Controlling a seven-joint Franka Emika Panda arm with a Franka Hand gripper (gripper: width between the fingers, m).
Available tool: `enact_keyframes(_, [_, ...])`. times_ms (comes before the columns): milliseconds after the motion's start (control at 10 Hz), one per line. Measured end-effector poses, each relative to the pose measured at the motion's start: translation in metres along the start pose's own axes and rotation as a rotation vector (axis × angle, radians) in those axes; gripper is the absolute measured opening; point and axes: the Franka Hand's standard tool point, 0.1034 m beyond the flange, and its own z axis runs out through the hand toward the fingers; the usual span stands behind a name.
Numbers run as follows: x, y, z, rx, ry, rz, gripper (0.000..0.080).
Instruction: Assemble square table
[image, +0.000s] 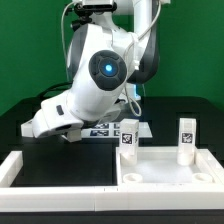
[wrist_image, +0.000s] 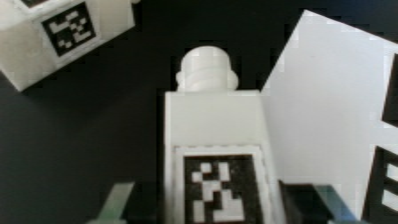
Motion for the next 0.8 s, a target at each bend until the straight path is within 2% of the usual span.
enact_keyframes(500, [0.0,0.0,0.0,0.0,0.0,0.0,0.0287])
enact_keyframes(600, [-0.002,0.0,-0.004,0.0,-0.005,-0.007,0.0287])
enact_keyframes(700, [-0.015,-0.002,-0.031,0.006,-0.043,-0.027,0.0288])
enact_keyframes(800, [-0.025,-0.002,-0.06,-0.001,-0.035,-0.036,0.0288])
